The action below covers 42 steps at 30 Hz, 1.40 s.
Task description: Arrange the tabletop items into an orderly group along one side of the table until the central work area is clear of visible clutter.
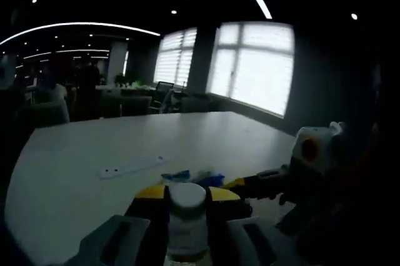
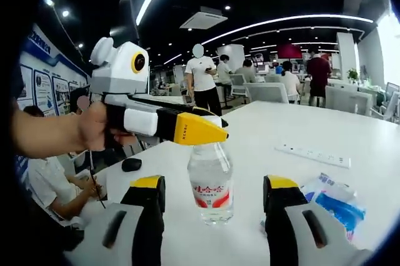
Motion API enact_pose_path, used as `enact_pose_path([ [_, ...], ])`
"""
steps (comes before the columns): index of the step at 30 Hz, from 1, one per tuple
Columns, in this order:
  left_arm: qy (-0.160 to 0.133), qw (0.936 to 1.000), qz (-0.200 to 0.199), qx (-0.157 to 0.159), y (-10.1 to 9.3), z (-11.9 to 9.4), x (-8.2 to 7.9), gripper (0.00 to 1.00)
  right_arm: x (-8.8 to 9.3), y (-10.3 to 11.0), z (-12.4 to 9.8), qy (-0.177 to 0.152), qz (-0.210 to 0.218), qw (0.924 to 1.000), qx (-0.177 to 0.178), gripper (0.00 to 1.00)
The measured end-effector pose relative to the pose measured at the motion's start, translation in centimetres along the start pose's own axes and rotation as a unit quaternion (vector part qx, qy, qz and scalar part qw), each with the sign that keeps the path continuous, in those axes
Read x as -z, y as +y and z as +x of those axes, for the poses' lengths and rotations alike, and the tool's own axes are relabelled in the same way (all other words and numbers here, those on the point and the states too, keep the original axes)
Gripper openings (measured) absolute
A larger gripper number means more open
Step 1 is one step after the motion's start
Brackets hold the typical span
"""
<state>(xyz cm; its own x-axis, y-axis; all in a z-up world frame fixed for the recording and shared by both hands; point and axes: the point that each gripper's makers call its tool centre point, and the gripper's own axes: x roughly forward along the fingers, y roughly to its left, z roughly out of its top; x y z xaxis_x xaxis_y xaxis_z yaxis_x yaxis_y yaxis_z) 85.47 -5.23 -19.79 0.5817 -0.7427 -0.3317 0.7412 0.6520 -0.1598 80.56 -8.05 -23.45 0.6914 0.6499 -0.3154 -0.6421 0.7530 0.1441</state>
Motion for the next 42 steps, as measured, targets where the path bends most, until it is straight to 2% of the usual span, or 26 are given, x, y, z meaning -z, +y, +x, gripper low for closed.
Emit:
enact_pose_path([
  [6, 0.004, 0.9999, 0.01, 0.001, 1.6, -0.2, -0.2, 0.18, 0.3, -0.8, -1.5, 0.006, 0.006, 1.0, 0.005, 0.77],
  [10, 0.004, 0.9998, 0.016, 0.007, 2.7, -0.2, -0.2, 0.18, 0.4, -1.1, -2.5, 0.006, 0.009, 0.9999, 0.007, 0.89],
  [16, 0.01, 0.9989, 0.038, 0.025, 3.8, 0.4, -0.8, 0.18, 0.5, -2.1, -4.2, 0.01, 0.007, 0.9998, 0.018, 0.99],
  [19, 0.012, 0.9985, 0.044, 0.029, 4.9, 0.6, -0.8, 0.18, 0.7, -2.8, -5.1, 0.014, 0.012, 0.9994, 0.03, 1.0],
  [31, 0.015, 0.9977, 0.061, 0.027, 6.9, 1.2, -1.3, 0.18, 1.7, -5.6, -8.6, 0.026, 0.026, 0.9957, 0.085, 1.0],
  [42, 0.032, 0.9973, 0.061, 0.025, 9.6, 2.5, -0.2, 0.18, 2.6, -7.4, -11.5, 0.038, 0.033, 0.9915, 0.12, 1.0],
])
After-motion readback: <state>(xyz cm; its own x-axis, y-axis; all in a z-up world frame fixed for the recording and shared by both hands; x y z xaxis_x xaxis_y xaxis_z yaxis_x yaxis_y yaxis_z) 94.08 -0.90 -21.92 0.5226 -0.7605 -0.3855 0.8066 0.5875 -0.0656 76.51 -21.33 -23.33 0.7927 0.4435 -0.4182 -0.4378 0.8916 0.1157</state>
